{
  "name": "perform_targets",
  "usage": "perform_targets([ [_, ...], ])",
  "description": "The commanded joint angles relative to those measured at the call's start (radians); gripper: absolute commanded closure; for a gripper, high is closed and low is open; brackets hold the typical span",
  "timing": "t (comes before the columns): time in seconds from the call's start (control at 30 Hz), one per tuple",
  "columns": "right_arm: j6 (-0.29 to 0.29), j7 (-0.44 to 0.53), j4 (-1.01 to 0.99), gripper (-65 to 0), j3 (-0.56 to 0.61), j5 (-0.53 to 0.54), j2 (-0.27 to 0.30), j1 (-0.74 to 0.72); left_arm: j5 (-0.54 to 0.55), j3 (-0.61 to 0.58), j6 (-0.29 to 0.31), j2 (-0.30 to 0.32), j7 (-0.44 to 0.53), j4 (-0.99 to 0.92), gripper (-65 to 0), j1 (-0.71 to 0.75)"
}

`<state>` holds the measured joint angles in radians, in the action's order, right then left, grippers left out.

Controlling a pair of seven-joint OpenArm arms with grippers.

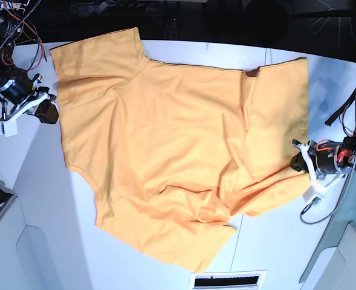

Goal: Layout the t-shirt on the table in an organized manner, then fold the t-shirt properly
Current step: 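Spread the shirt flat by pulling its edges apart with both grippers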

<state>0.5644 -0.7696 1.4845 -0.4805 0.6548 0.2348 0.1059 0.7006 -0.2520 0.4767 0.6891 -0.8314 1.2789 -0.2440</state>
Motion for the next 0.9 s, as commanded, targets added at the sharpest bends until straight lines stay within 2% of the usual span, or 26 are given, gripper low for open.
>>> perform_targets([
  [0.0, 0.009, 0.040, 0.008, 0.0, 0.010, 0.018, 0.012, -0.013, 0.014, 0.024, 0.019, 0.009, 0.020, 0.015, -2.7, 0.003],
  [0.07, 0.010, 0.080, -0.016, 0.0, 0.059, -0.008, 0.012, -0.027, 0.008, 0.032, 0.026, 0.000, 0.043, 0.015, -2.7, 0.050],
  [0.13, 0.010, 0.131, -0.063, 0.0, 0.132, -0.078, 0.012, -0.063, -0.029, 0.032, 0.025, -0.013, 0.092, 0.014, -2.7, 0.085],
  [0.23, 0.008, 0.196, -0.165, 0.0, 0.240, -0.167, 0.012, -0.147, -0.086, 0.032, -0.033, -0.050, 0.126, -0.004, -2.7, 0.109],
  [0.37, 0.008, 0.209, -0.296, 0.0, 0.346, -0.202, 0.011, -0.265, -0.146, 0.032, -0.045, -0.105, 0.125, -0.079, -2.6, 0.111],
  [0.47, 0.008, 0.210, -0.375, 0.0, 0.406, -0.283, 0.012, -0.340, -0.198, 0.032, -0.045, -0.133, 0.145, -0.149, -2.6, 0.111],
  [0.63, 0.000, 0.221, -0.481, 0.0, 0.422, -0.351, 0.022, -0.395, -0.282, 0.032, -0.046, -0.180, 0.150, -0.267, -2.5, 0.108],
  [0.77, -0.003, 0.290, -0.542, 0.0, 0.422, -0.366, 0.048, -0.396, -0.356, 0.032, -0.048, -0.224, 0.148, -0.332, -2.2, 0.075],
  [0.87, -0.019, 0.320, -0.576, 0.0, 0.421, -0.391, 0.075, -0.396, -0.402, 0.032, -0.126, -0.249, 0.155, -0.363, -2.0, 0.026],
])
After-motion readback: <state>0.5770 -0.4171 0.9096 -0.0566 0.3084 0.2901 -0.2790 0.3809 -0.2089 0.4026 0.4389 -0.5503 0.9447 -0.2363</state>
